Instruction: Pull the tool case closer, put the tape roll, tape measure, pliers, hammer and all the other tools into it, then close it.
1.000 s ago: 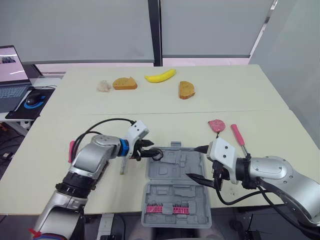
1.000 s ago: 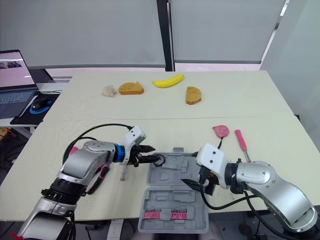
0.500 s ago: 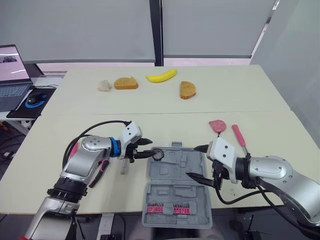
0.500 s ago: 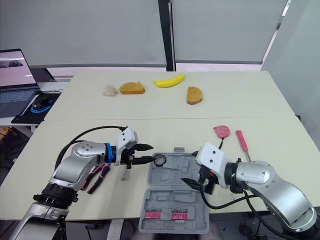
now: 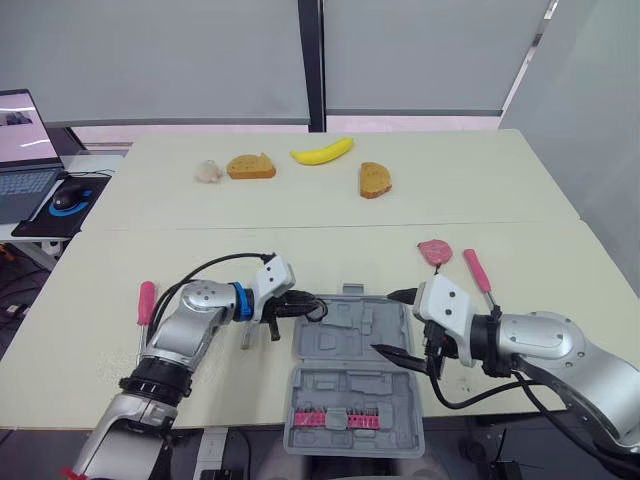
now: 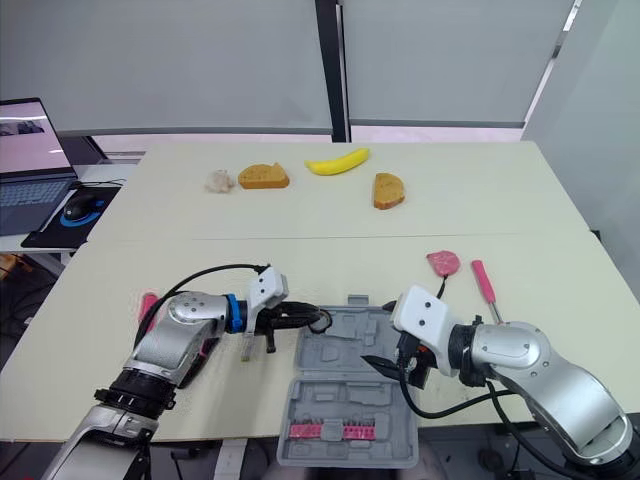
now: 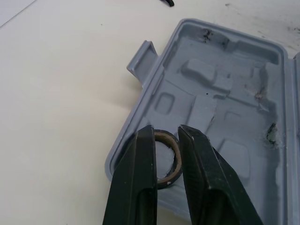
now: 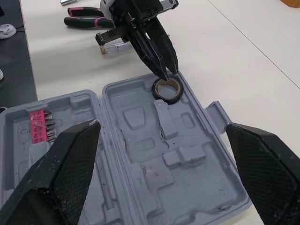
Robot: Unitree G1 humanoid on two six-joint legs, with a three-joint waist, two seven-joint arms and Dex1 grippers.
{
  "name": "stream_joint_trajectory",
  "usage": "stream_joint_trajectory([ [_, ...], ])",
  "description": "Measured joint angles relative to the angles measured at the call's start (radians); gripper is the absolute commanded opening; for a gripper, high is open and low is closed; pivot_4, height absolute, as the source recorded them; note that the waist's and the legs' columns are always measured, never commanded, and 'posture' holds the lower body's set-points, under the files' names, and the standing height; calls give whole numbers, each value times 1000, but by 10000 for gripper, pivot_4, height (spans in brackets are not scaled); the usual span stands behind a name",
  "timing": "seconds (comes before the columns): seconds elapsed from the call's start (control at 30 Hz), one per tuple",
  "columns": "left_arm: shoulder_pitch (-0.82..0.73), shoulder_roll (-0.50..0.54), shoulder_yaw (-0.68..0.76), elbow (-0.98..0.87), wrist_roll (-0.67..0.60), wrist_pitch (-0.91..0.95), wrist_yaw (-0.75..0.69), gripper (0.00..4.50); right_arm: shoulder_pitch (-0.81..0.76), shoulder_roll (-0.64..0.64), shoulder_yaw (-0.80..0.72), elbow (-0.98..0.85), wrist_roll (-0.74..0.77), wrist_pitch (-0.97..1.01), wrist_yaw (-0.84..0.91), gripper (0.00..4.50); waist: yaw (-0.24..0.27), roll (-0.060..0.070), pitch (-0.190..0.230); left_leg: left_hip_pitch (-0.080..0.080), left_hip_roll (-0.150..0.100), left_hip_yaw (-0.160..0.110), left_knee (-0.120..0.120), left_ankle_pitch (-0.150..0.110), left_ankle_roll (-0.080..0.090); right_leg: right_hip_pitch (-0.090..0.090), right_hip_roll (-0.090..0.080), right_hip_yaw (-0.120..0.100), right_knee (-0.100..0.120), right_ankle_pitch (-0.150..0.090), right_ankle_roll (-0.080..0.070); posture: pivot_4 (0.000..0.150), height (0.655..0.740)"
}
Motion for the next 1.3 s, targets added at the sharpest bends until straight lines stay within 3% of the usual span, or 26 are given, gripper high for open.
stream_joint_trajectory([
  [0.67,-36,-58,-52,147,135,-133,91,7837,28,-1,4,-1,-9,1,1,45000,-2,0,0,2,0,-1,0,0,0,1,0,0,2,0,0,1500,7361],
  [1.3,66,47,44,-150,63,93,114,7837,40,1,3,45,-25,-62,24,45000,-2,0,0,1,0,0,0,0,0,0,0,0,1,0,0,1500,7361],
])
